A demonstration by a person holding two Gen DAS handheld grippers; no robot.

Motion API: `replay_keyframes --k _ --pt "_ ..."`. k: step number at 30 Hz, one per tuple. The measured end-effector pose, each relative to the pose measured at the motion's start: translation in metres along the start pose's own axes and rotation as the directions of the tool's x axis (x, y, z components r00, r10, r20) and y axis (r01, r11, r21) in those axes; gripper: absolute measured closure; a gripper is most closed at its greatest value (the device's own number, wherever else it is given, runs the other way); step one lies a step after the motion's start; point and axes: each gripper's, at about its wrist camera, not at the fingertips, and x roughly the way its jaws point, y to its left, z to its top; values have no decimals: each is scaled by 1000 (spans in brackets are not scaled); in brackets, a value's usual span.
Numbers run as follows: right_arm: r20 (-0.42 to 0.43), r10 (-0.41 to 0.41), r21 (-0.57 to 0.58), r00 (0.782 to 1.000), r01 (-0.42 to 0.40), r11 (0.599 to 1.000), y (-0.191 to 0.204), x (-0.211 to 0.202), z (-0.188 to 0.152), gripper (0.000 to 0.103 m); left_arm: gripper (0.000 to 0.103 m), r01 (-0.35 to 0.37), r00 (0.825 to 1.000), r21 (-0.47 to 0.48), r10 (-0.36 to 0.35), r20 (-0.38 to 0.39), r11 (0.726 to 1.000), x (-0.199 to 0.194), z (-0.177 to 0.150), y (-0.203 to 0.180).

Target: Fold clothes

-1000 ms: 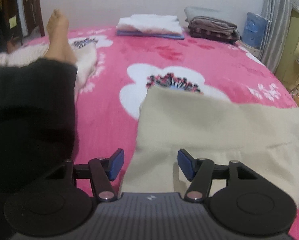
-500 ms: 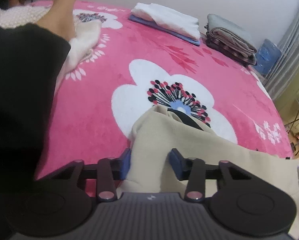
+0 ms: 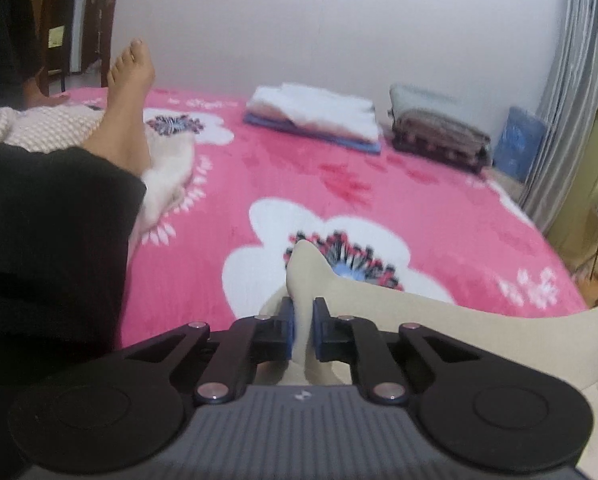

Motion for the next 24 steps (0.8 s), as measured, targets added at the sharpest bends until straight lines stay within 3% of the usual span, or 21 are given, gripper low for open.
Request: replay_keyframes --k 4,7,10,12,15,18,22,24 --pt "6 1 17 1000 -1 1000 -4 16 5 99 92 -22 998 -24 21 -62 999 24 3 3" --pt "-63 -54 32 997 56 998 -14 42 -4 98 89 -50 989 -46 44 -138 998 49 -9 9" --pt "-127 -109 82 986 120 989 -27 58 -15 93 79 -57 993 -40 53 -108 998 45 -10 9" --pt "-86 -120 125 989 130 984 -28 49 -12 85 71 -73 995 -28 70 -76 997 37 -8 10" --pt "-11 -156 120 988 156 980 -19 25 -7 83 69 -91 995 -22 91 -29 996 17 -4 11" --pt "31 -115 85 993 113 990 1 -6 -10 82 58 -18 1000 -17 18 -20 1000 -13 -3 7" --pt "25 -67 -36 997 68 997 42 -40 -29 82 49 79 996 93 -74 -50 993 -47 -17 -14" --pt "4 -70 -148 998 70 987 68 -59 -53 82 42 105 993 159 -95 -67 982 -56 -32 -23"
